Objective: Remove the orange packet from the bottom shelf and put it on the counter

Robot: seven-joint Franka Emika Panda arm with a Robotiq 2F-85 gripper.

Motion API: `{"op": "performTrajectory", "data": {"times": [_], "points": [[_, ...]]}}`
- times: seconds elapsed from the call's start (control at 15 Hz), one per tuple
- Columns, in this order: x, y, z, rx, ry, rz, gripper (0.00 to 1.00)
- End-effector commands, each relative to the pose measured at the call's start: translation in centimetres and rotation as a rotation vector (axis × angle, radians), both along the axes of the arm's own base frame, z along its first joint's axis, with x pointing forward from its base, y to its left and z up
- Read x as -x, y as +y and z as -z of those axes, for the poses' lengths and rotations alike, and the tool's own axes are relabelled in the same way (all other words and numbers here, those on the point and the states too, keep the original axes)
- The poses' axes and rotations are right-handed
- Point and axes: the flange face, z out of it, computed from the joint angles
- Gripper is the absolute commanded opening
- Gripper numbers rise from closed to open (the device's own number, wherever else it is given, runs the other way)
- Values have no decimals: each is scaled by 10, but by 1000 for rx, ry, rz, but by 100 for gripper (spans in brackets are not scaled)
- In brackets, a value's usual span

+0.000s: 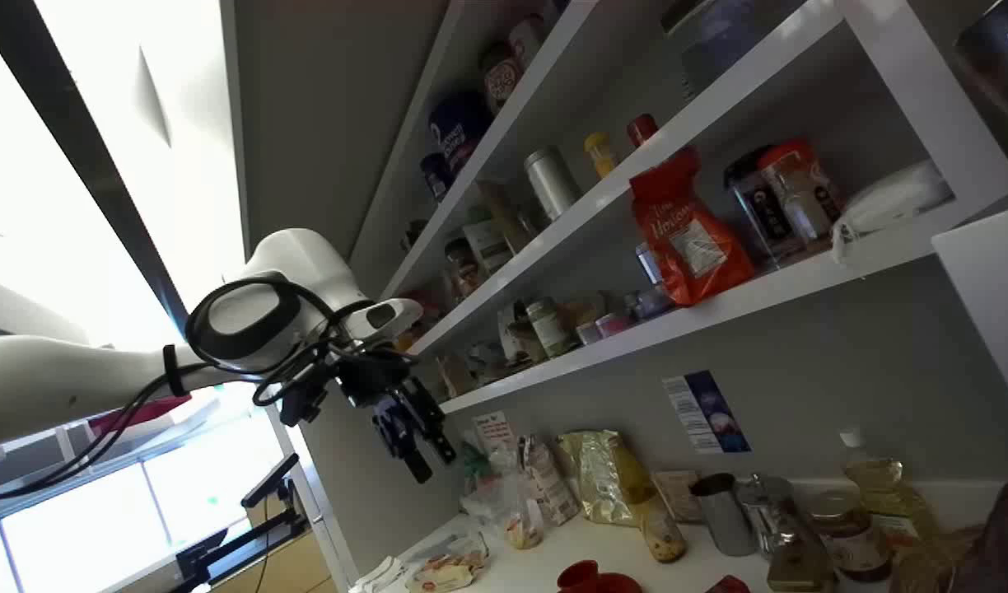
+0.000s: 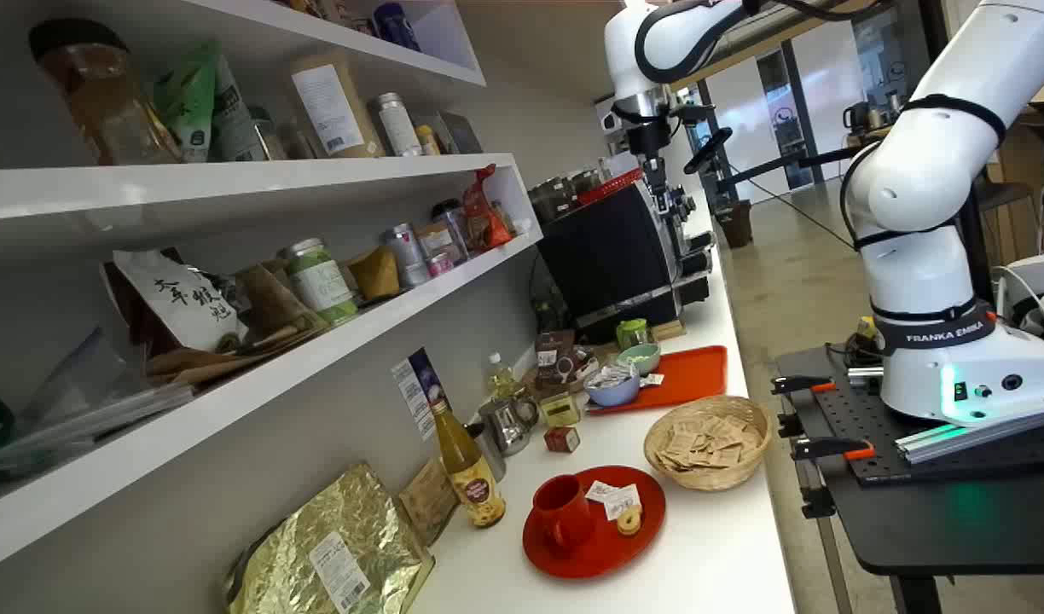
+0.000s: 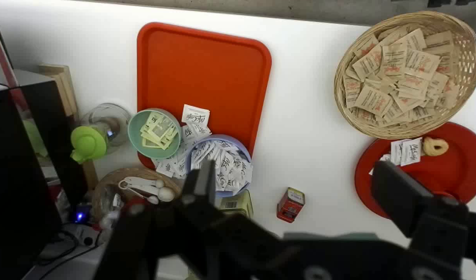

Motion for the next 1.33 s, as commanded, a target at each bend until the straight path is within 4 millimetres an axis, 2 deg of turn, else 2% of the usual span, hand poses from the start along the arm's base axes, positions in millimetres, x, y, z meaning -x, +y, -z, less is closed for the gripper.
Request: {"op": "performTrajectory", "data": {"times": [0.0, 0.27, 0.4, 0.87, 1.07, 1.27], "points": [[0, 0, -1, 0, 1, 0, 100], [-4, -1, 4, 24, -11, 7, 100], [-19, -6, 10, 109, -113, 6, 100], [-102, -10, 27, 264, -504, 70, 100], [-144, -26, 39, 263, -651, 146, 100], [-181, -47, 29, 230, -751, 290, 100]]}}
